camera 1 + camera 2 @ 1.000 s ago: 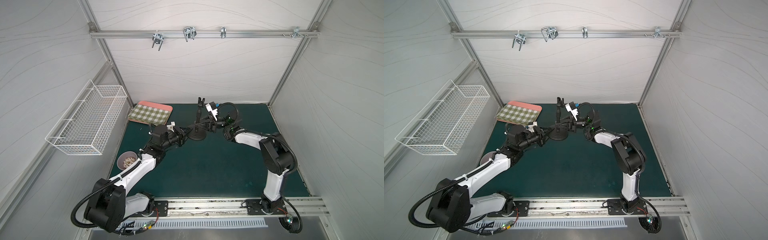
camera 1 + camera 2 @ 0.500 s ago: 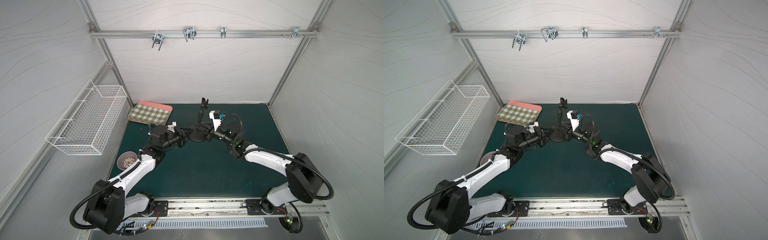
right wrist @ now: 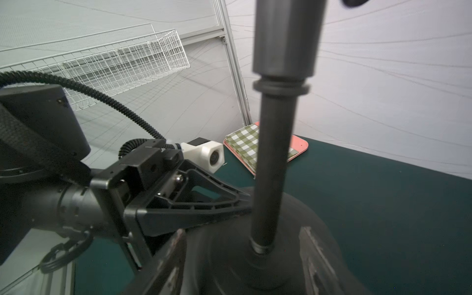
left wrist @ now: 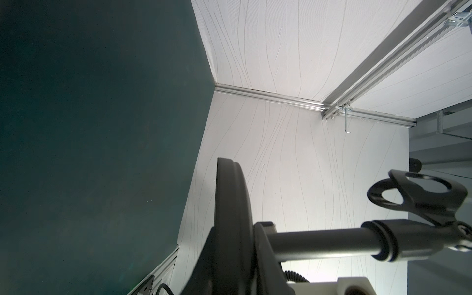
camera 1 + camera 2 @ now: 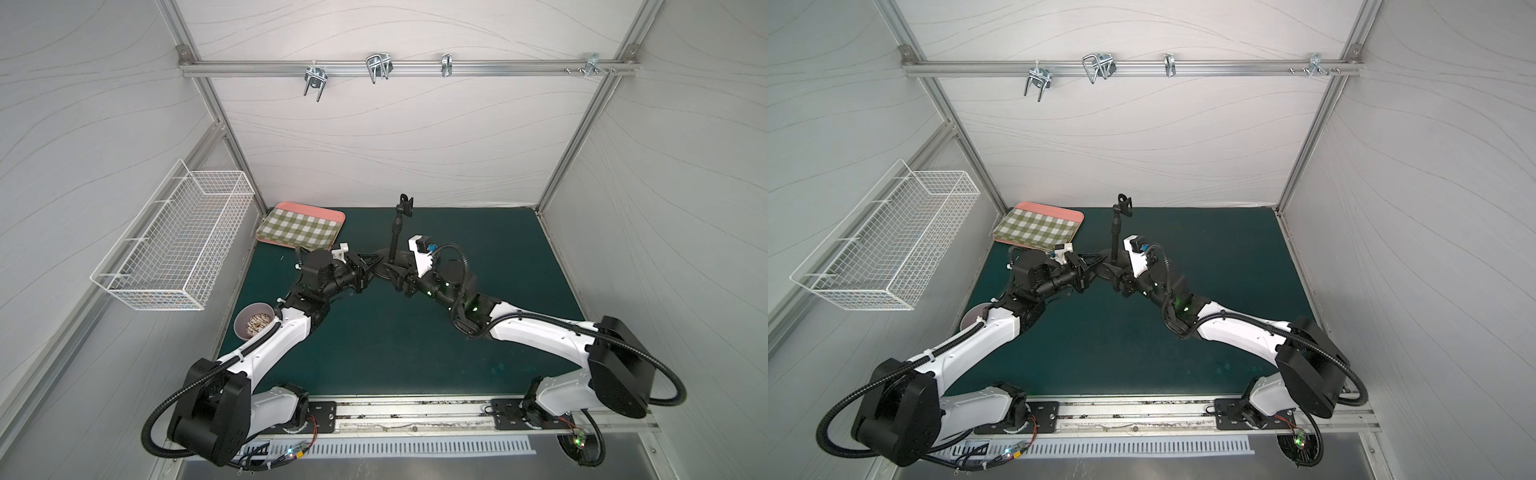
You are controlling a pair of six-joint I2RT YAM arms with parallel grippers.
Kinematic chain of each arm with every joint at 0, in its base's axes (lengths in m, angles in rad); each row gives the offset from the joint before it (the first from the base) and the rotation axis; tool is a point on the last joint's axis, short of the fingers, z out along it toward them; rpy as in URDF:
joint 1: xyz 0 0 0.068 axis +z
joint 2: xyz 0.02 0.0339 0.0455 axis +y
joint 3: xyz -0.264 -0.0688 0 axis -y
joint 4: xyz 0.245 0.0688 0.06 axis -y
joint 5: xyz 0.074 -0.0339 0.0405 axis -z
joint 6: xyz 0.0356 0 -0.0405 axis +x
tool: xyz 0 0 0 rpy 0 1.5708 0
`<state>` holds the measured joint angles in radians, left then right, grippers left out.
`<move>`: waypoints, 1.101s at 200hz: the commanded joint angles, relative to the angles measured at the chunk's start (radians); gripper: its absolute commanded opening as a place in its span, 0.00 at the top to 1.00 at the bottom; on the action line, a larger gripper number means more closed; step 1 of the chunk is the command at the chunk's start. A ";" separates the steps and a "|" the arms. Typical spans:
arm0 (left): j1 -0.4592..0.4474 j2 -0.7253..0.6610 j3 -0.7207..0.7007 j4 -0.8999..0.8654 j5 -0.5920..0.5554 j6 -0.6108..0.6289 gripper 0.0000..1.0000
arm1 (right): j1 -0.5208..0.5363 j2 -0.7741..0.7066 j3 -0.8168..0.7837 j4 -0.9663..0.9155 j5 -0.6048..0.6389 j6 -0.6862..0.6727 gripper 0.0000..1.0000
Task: Assemble a microphone stand
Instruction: Screw the microphone stand pole into the microphone stand base.
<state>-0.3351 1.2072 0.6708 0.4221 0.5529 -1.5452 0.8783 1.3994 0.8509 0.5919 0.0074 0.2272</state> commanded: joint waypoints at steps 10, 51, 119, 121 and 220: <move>0.004 -0.011 0.021 0.152 0.019 -0.026 1.00 | -0.168 0.020 0.011 0.078 -0.520 0.062 0.29; 0.004 -0.018 0.009 0.163 0.029 -0.038 1.00 | -0.259 0.125 0.132 0.081 -0.877 0.059 0.34; 0.004 -0.018 0.011 0.148 0.037 -0.032 1.00 | -0.268 0.194 0.269 -0.031 -0.908 0.032 0.44; 0.004 -0.017 0.012 0.148 0.038 -0.033 1.00 | -0.267 0.196 0.271 -0.032 -0.908 0.031 0.44; 0.005 -0.021 0.016 0.148 0.029 -0.034 1.00 | -0.227 0.224 0.279 0.007 -0.742 0.022 0.85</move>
<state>-0.3347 1.2064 0.6651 0.4454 0.5606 -1.5497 0.6159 1.6600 1.1553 0.5842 -0.8486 0.2817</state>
